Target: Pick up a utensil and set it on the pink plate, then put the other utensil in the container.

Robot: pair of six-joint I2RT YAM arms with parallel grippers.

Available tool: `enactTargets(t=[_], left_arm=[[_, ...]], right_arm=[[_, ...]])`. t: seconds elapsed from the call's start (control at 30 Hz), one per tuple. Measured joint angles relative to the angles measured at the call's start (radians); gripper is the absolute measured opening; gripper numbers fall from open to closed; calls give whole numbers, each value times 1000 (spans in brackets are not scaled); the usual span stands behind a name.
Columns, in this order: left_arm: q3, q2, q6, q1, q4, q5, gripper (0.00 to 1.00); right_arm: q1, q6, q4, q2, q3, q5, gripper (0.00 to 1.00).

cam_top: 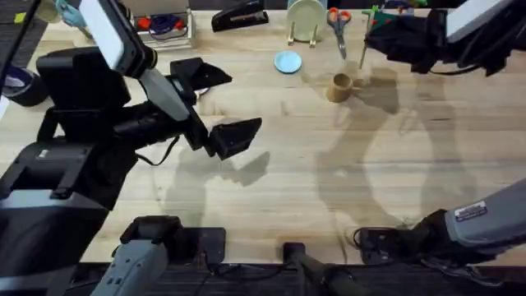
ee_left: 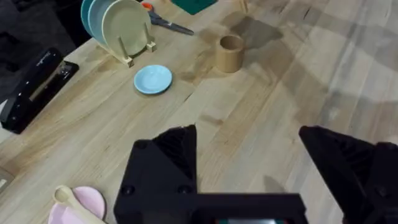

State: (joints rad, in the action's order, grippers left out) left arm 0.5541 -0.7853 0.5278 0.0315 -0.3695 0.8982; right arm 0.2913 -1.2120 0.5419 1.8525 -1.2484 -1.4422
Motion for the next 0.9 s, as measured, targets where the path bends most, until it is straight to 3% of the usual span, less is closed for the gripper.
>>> enactTargets(t=[0.9], left_arm=[[0,0,0,0,0,0,993]], right_arm=[[-58,-31,-122,208,-2,-2,29]])
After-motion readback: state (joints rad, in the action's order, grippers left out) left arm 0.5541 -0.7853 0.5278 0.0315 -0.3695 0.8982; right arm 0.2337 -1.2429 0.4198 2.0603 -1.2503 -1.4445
